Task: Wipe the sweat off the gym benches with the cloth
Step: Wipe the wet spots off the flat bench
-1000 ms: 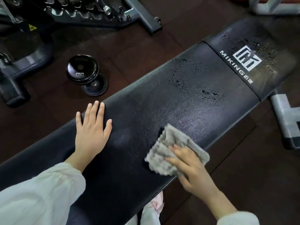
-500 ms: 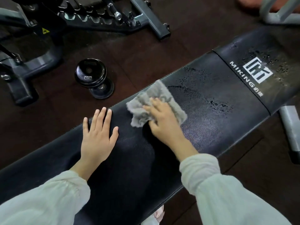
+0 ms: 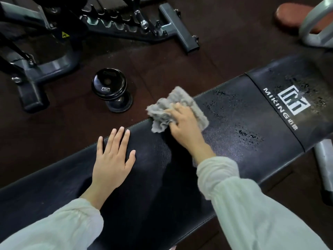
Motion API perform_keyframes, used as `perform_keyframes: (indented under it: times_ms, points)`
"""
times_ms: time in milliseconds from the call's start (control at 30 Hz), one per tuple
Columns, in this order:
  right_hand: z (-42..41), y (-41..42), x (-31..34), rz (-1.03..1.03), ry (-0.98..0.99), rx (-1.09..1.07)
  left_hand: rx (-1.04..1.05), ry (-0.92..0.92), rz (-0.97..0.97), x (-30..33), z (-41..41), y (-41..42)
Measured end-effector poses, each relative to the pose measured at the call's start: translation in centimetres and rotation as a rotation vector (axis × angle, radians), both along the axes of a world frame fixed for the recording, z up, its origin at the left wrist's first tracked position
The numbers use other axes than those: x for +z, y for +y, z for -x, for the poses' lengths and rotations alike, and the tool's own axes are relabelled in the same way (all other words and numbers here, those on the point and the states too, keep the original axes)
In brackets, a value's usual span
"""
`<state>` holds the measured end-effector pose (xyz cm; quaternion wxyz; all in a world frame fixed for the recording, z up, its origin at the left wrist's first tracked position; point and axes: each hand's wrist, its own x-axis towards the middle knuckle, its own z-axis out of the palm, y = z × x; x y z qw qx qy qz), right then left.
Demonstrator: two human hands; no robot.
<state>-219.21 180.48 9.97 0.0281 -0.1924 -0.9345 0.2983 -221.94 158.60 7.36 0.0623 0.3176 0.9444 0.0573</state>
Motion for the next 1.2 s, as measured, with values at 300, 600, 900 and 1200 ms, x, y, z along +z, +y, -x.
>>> perform_keyframes:
  times_ms: [300,600,900,1200]
  points:
    - [-6.9,-0.2,-1.1,-0.044,0.046,0.165,-0.015,-0.016,0.002,0.5,0.3,0.2]
    - [0.0,2.1,-0.2,-0.022,0.015,-0.21,-0.111,-0.056,-0.102,0.5,2.2,6.8]
    - [-4.4,6.2,-1.6,-0.102,0.063,-0.045,-0.08,-0.048,-0.109,-0.1,1.8,8.3]
    - [-0.7,2.4,-1.4,-0.02,0.163,0.054,-0.09,-0.033,-0.09,-0.1,1.7,8.3]
